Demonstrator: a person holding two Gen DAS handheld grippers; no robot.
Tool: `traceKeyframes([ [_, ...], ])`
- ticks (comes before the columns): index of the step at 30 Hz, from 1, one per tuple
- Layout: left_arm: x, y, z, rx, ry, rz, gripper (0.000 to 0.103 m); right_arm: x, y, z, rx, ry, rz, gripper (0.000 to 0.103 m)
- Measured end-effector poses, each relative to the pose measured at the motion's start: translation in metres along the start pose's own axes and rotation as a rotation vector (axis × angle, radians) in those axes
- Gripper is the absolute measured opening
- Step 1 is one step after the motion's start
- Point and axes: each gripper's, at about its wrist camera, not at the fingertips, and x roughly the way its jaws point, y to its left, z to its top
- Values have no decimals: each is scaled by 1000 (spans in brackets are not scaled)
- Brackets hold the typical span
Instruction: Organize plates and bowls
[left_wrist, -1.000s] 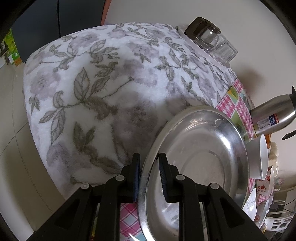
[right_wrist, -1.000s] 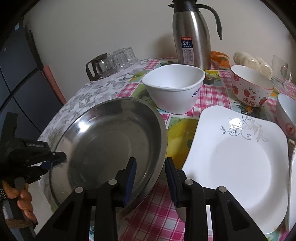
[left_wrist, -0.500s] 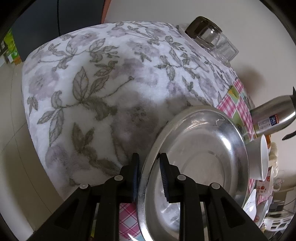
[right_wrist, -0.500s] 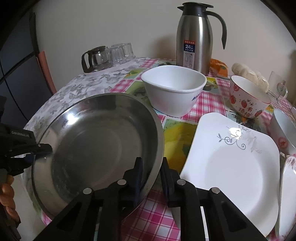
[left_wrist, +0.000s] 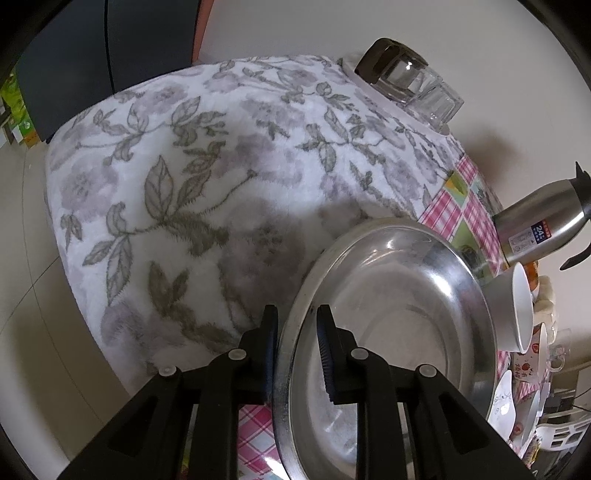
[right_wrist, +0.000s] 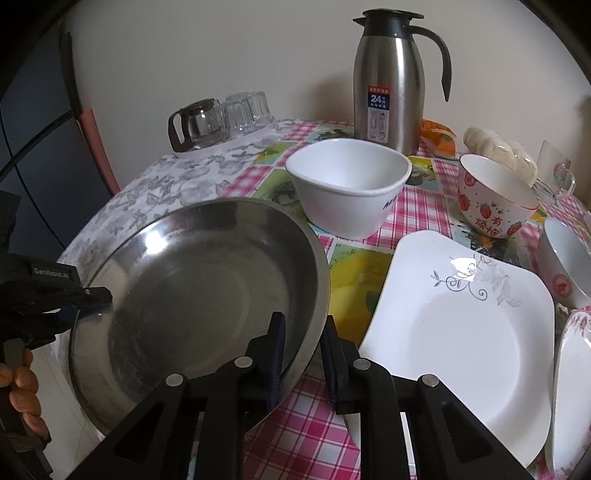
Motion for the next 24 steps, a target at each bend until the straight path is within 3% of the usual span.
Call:
traceKeyframes([
  [11, -21, -12, -1, 57, -46, -6, 22, -16, -5, 5, 25, -32, 10, 20],
  [24, -72, -51, -11, 148, -155, -85, 22, -67, -30, 20, 69, -147, 20, 21],
])
